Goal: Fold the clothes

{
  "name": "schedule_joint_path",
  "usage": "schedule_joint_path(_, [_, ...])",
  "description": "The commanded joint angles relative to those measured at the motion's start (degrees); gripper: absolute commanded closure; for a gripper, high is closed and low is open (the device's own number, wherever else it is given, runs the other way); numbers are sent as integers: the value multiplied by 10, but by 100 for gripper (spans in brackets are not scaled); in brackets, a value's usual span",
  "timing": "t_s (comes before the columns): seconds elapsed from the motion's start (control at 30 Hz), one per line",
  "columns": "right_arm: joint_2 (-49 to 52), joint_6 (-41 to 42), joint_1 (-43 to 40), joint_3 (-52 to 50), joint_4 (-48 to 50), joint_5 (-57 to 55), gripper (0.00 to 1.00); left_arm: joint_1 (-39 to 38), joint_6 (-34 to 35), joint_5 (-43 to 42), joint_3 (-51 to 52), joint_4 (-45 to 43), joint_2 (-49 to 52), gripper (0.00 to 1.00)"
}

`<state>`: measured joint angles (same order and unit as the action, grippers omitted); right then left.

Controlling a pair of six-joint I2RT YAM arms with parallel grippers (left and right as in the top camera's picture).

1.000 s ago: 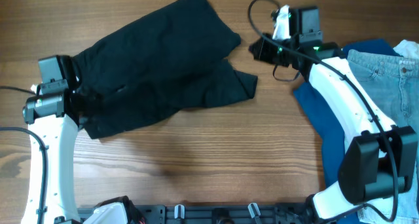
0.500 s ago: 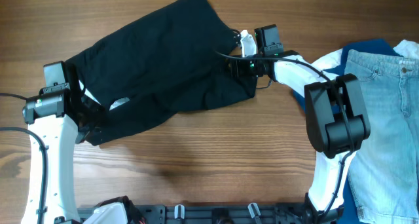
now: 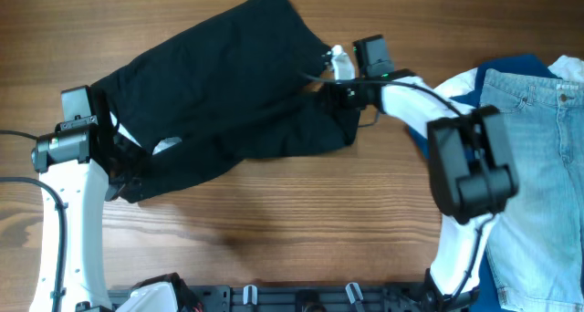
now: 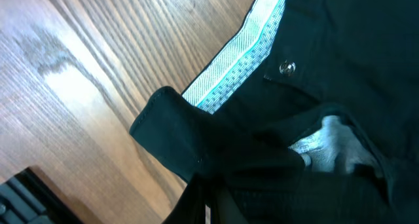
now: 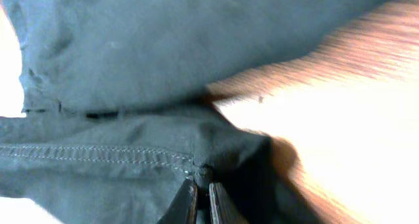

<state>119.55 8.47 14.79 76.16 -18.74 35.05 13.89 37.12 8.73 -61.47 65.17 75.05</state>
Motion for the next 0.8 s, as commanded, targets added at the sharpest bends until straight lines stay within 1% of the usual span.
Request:
schedule_joint_path(0.0, [-170, -9, -36, 5, -66, -88, 96, 3, -7, 2, -9, 32, -32, 96])
schedule_joint_path(0.07, [-283, -8, -40, 5, -111, -148, 96, 3, -6, -40, -9, 64, -74, 96])
schedule_joint_path(0.1, [-350, 10, -40, 5, -127, -171, 96, 3, -2, -63, -9, 83, -106, 96])
schedule_joint_path(0.13, [-387, 28, -40, 5, -135, -184, 96, 3, 6, -68, -9, 94, -128, 96])
schedule_joint_path(0.23, [-479, 70, -40, 5, -158, -223, 96, 3, 11, -79, -9, 129, -195, 96])
schedule_joint_path(0.3, [-507, 78, -40, 5, -158, -242, 96, 3, 11, -79, -9, 145, -225, 96])
schedule_joint_path(0.33, [-513, 95, -40, 5, -157, -248, 96, 3, 11, -78, -9, 151, -236, 96])
schedule_joint_path(0.4, [-489, 110, -40, 5, -123, -248, 96, 3, 11, -74, -9, 144, -236, 96])
schedule_joint_path(0.47, [-443, 113, -40, 5, -73, -248, 96, 3, 11, -72, -9, 121, -217, 96])
schedule_joint_path(0.57, [-329, 119, -40, 5, 43, -226, 96, 3, 11, -72, -9, 68, -161, 96])
schedule_joint_path(0.67, [-195, 130, -40, 5, 197, -167, 96, 3, 6, -72, -9, -22, -64, 96])
schedule_joint_path(0.7, [-130, 148, -39, 5, 287, -146, 96, 3, 6, -68, -9, -70, -20, 96])
schedule_joint_path(0.77, [-66, 192, -39, 5, 389, -125, 96, 3, 6, -60, -9, -117, 27, 96])
